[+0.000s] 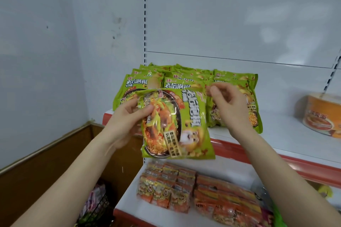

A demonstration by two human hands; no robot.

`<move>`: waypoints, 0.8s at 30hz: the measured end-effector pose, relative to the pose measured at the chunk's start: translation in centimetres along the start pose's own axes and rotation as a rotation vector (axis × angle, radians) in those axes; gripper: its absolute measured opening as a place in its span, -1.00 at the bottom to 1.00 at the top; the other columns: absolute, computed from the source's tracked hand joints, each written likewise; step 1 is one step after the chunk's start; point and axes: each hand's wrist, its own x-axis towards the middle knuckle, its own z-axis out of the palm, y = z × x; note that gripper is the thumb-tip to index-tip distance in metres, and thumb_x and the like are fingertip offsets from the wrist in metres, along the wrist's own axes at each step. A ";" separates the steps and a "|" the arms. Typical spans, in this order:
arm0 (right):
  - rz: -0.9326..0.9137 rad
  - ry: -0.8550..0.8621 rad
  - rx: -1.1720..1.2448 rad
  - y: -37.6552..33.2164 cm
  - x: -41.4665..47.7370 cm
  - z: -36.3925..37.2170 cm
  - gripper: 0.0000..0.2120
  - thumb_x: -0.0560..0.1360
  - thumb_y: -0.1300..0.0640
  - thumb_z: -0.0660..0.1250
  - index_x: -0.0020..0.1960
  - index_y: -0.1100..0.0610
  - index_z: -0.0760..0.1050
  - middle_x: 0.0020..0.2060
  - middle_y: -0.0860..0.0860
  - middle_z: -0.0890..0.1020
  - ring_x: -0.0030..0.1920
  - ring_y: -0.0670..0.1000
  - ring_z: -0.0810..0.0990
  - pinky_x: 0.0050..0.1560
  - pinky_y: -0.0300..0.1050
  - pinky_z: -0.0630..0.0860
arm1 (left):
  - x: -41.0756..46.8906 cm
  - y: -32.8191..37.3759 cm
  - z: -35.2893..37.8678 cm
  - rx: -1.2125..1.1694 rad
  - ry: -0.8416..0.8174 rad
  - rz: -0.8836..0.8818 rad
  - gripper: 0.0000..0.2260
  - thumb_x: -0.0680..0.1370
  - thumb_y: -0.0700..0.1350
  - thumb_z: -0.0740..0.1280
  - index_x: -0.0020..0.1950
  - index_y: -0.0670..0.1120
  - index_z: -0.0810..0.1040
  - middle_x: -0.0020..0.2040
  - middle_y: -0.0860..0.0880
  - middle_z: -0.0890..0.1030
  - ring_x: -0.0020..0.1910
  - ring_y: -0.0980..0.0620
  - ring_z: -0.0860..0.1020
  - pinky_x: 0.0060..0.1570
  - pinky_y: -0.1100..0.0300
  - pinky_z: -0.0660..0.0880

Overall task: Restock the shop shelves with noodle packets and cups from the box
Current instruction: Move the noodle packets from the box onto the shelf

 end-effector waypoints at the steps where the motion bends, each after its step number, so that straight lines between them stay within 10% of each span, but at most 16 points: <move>1: 0.067 0.050 0.064 0.2 -0.2 -0.3 -0.88 0.53 0.12 0.27 -0.13 -0.08 0.49 -0.16 -0.05 0.63 -0.08 -0.04 0.60 -0.01 -0.15 0.52 | 0.0 -0.4 0.1 -0.099 0.048 -0.012 -0.70 0.34 -0.11 0.36 0.05 -0.11 0.51 -0.15 -0.06 0.67 -0.31 0.06 0.66 -0.42 0.17 0.60; 7: 0.413 -0.164 0.321 1.4 -2.6 0.4 -0.70 0.39 -0.10 0.30 0.06 -0.01 0.47 -0.17 -0.05 0.65 -0.20 0.03 0.67 -0.18 -0.02 0.63 | 0.7 -1.9 2.2 -0.511 0.325 -0.020 -0.59 0.53 -0.21 0.29 0.36 -0.21 0.32 -0.01 -0.07 0.64 -0.19 0.08 0.67 -0.18 0.01 0.63; 12: 0.456 -0.027 0.395 1.8 -1.5 1.3 -0.57 0.40 0.21 0.42 0.22 0.14 0.37 -0.12 0.05 0.64 -0.22 -0.01 0.68 -0.18 0.03 0.65 | 1.6 -3.0 3.4 -0.473 0.368 -0.007 -0.47 0.54 -0.18 0.30 0.46 -0.19 0.18 0.09 -0.09 0.61 -0.04 0.03 0.63 -0.01 -0.02 0.59; 21: 0.322 -0.009 0.176 1.1 4.4 -0.2 -0.50 0.43 0.25 0.40 0.29 0.08 0.27 -0.18 0.01 0.57 -0.40 -0.17 0.62 -0.38 -0.26 0.59 | 2.3 -5.1 1.8 0.691 0.345 0.200 -0.50 0.50 -0.01 0.35 0.38 -0.14 0.34 0.31 -0.07 0.47 0.31 -0.01 0.42 0.23 0.14 0.36; 24: 0.292 -0.006 0.135 1.5 6.3 0.8 -0.53 0.43 0.24 0.40 0.27 0.13 0.29 -0.08 0.10 0.60 -0.26 -0.03 0.64 -0.24 -0.08 0.65 | 2.1 -6.4 1.1 1.073 0.198 0.267 -0.49 0.51 0.06 0.33 0.38 -0.15 0.37 0.36 -0.08 0.42 0.36 -0.01 0.35 0.30 0.17 0.27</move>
